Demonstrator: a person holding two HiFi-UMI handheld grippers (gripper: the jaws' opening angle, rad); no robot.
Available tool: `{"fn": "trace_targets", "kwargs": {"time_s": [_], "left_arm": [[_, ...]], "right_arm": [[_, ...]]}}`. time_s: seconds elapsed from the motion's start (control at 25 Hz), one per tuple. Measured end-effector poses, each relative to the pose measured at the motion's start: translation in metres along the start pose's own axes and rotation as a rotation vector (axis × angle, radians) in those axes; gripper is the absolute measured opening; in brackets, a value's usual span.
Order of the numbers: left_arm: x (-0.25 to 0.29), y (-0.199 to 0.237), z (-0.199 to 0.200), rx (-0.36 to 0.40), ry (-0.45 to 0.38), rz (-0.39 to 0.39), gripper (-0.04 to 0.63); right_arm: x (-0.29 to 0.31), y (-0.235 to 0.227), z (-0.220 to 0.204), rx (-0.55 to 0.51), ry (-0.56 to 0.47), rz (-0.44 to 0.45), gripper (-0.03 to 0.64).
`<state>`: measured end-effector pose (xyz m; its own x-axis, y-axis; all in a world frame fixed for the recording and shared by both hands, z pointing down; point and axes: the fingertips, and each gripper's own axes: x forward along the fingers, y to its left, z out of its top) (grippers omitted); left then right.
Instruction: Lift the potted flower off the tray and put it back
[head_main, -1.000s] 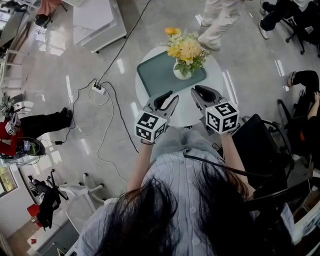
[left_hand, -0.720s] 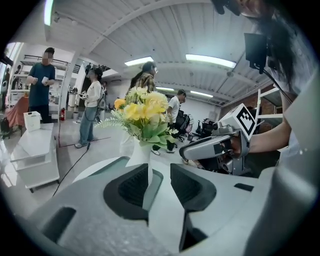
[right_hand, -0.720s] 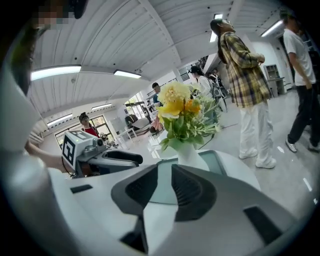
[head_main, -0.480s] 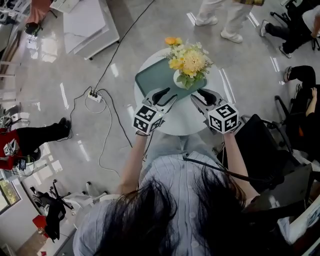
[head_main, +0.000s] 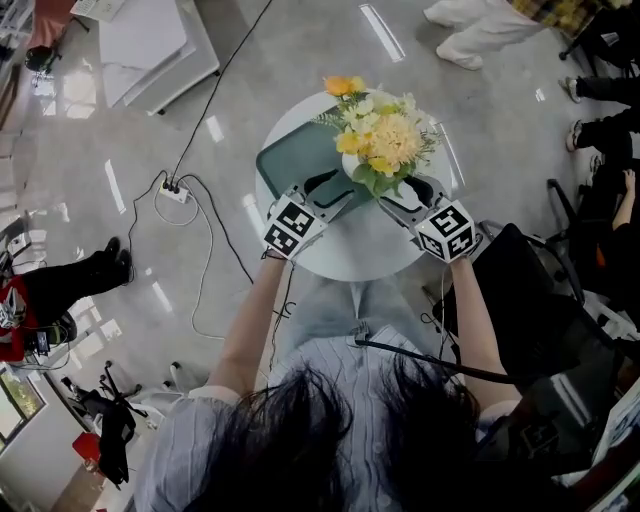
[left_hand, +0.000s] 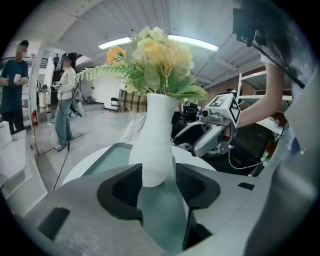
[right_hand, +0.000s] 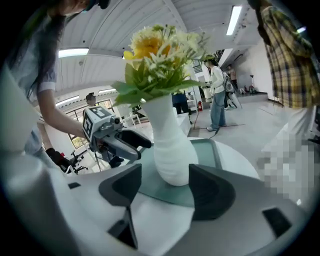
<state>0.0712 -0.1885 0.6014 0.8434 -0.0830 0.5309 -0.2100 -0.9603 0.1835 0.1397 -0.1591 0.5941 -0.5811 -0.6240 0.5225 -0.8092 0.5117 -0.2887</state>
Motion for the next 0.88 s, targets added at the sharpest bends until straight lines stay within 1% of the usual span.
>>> {"fn": "trace_targets", "kwargs": {"time_s": [0.16, 0.28, 0.44, 0.56, 0.64, 0.76, 0.88], "left_arm": [[0.017, 0.014, -0.002, 0.042, 0.006, -0.032, 0.227], [0.023, 0.018, -0.002, 0.056, 0.005, -0.075, 0.27], [0.028, 0.02, 0.006, 0.096, -0.001, -0.14, 0.327], [0.035, 0.02, 0.012, 0.098, -0.006, -0.19, 0.35], [0.04, 0.019, 0.014, 0.101, -0.008, -0.214, 0.359], [0.045, 0.019, 0.018, 0.118, -0.016, -0.238, 0.371], [0.047, 0.019, 0.02, 0.081, -0.035, -0.252, 0.38]], "right_arm": [[0.014, -0.015, -0.01, -0.056, 0.045, 0.011, 0.284], [0.022, -0.02, -0.011, -0.092, 0.063, 0.026, 0.296], [0.034, -0.021, -0.006, -0.166, 0.098, 0.068, 0.341], [0.042, -0.021, -0.011, -0.21, 0.134, 0.102, 0.353], [0.047, -0.022, -0.014, -0.236, 0.149, 0.104, 0.357], [0.056, -0.023, -0.015, -0.232, 0.151, 0.093, 0.357], [0.061, -0.023, -0.016, -0.204, 0.135, 0.073, 0.359]]}}
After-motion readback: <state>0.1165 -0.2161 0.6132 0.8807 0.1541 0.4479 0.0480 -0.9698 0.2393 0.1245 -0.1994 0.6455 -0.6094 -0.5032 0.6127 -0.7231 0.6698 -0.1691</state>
